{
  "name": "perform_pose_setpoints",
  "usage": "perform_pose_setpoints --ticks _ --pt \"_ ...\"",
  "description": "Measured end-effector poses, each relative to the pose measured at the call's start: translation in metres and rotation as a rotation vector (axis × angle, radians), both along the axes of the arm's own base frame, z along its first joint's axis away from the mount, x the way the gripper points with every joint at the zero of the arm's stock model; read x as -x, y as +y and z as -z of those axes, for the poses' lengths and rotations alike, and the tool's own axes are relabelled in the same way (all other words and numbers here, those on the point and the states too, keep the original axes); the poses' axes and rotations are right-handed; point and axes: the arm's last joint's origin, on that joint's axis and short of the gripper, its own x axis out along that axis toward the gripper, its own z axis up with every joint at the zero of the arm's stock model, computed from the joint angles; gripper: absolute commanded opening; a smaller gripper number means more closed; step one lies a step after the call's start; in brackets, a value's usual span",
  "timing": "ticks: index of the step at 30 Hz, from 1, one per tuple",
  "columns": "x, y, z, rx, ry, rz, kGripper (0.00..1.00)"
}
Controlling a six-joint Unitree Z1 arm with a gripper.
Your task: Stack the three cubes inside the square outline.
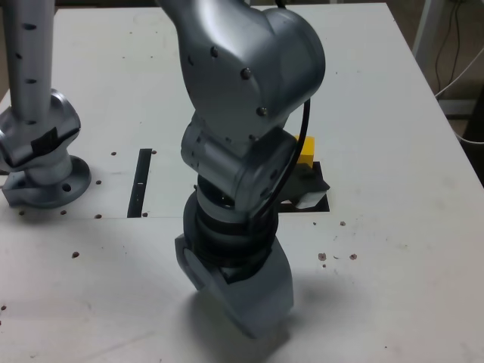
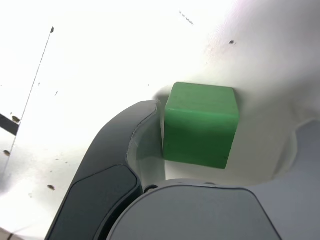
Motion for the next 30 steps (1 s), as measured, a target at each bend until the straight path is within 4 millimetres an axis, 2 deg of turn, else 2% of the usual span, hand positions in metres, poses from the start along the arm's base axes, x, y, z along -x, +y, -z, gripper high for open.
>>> perform_pose_setpoints --ticks 3,6,30 --pt "-0.0006 0.0005 0.0012 -0.009 -0.017 -0.016 0.41" --pt "-0.0005 0.0011 0.0034 -0.014 -0.027 -0.028 0.35" --pt "0.001 0.0022 0.006 -0.018 -0.024 -0.04 0.35"
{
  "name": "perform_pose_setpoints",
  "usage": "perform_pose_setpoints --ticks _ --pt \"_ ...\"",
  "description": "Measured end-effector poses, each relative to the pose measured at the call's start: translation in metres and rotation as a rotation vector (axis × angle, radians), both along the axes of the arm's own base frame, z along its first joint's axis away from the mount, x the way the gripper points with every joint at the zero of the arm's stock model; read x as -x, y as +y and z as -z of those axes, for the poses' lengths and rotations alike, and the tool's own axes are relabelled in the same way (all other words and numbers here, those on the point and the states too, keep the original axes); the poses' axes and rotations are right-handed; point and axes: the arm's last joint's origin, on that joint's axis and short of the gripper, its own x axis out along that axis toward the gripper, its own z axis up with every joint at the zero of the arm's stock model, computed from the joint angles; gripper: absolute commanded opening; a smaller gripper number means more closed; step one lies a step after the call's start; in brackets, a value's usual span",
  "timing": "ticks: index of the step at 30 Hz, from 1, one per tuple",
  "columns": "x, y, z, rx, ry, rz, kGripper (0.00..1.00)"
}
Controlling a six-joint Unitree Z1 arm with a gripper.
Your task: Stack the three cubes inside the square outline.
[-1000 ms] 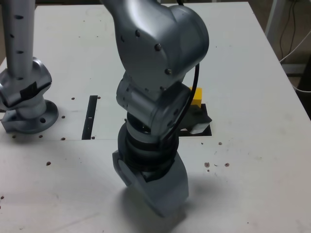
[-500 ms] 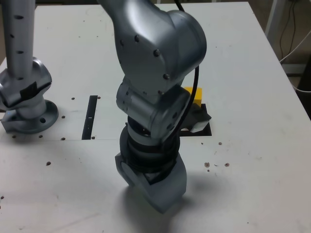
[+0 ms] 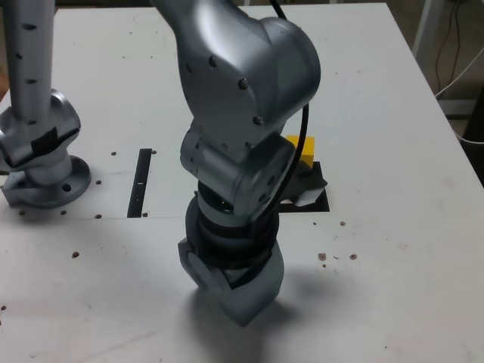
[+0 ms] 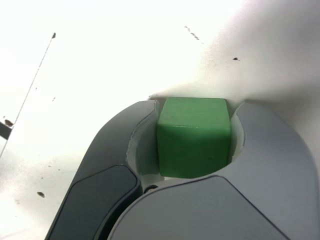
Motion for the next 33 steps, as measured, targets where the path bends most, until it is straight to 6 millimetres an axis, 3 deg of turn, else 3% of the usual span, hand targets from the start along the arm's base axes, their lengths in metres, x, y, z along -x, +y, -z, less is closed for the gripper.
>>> perform_pose_setpoints --ticks 6,19,25,33 --pt "0.002 0.002 -0.017 -0.017 0.005 0.002 0.35" --pt "-0.006 0.029 -0.119 0.02 -0.065 -0.049 0.35" --pt "-0.016 0.042 -0.13 0.046 -0.072 -0.091 0.35" --pt "-0.034 0.079 -0.136 0.058 -0.063 -0.264 0.35"
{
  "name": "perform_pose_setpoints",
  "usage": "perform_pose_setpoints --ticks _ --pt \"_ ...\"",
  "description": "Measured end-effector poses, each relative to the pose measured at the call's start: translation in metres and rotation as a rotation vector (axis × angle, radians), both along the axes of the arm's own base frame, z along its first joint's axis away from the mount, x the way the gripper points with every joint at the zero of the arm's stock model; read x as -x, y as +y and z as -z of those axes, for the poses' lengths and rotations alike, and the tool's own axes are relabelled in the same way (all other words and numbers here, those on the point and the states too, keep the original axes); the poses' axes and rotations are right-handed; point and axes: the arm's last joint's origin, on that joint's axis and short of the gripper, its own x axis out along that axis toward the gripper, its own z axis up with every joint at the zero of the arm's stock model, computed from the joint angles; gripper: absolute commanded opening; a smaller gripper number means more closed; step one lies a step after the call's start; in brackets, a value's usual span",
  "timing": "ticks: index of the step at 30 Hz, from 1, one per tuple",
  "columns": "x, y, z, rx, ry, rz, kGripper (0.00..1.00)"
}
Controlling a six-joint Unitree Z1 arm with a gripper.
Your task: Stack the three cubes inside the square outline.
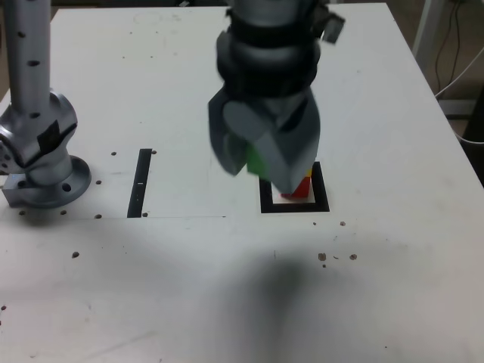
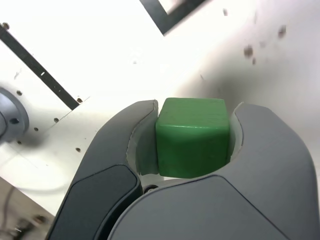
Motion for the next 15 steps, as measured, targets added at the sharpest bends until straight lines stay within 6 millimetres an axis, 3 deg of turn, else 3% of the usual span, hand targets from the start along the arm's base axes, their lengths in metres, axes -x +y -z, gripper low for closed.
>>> perform_pose_setpoints --ticks 15 --pt "-0.03 0.079 0.002 0.034 0.018 -0.298 0.35"
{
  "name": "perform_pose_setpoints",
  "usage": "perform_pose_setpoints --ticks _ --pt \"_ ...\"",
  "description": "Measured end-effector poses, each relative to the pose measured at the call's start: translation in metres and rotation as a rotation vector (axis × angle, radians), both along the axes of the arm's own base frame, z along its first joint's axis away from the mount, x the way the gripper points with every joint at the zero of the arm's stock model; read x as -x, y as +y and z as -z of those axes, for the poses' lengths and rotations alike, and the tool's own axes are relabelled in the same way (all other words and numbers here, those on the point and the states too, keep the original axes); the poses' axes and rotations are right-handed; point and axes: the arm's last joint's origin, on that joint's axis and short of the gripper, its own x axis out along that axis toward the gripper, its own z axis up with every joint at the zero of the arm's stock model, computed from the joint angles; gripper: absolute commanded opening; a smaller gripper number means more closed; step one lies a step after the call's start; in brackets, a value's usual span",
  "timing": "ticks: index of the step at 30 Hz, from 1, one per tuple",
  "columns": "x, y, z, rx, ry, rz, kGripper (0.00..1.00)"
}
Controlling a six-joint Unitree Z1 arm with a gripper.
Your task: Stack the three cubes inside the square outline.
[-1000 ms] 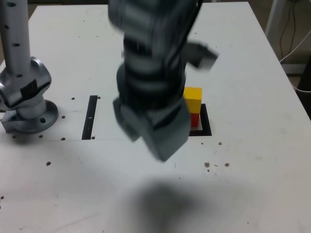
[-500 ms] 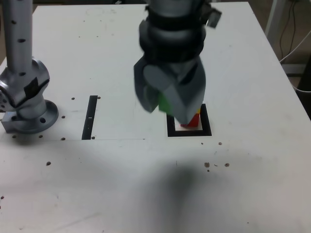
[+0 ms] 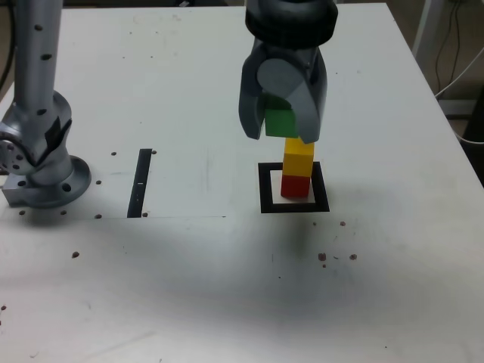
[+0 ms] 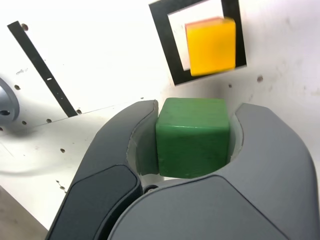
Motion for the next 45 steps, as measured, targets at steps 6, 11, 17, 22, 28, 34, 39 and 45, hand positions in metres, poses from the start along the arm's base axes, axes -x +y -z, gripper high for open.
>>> perform_pose_setpoints --ticks 6,11,17,22,28,34,39,45 --pt "-0.009 0.011 0.009 0.009 0.025 -0.038 0.35" --pt "-0.022 0.012 0.021 0.014 0.047 -0.046 0.35" --pt "-0.035 0.018 0.033 0.017 0.063 -0.069 0.35" --pt "-0.037 0.028 0.032 0.019 0.059 -0.093 0.35" --pt "-0.041 0.036 0.037 0.021 0.07 -0.103 0.35" --pt "-0.042 0.037 0.04 0.023 0.078 -0.104 0.35" --pt "-0.043 0.037 0.044 0.024 0.09 -0.103 0.36" --pt "-0.043 0.036 0.048 0.031 0.097 -0.091 0.74"
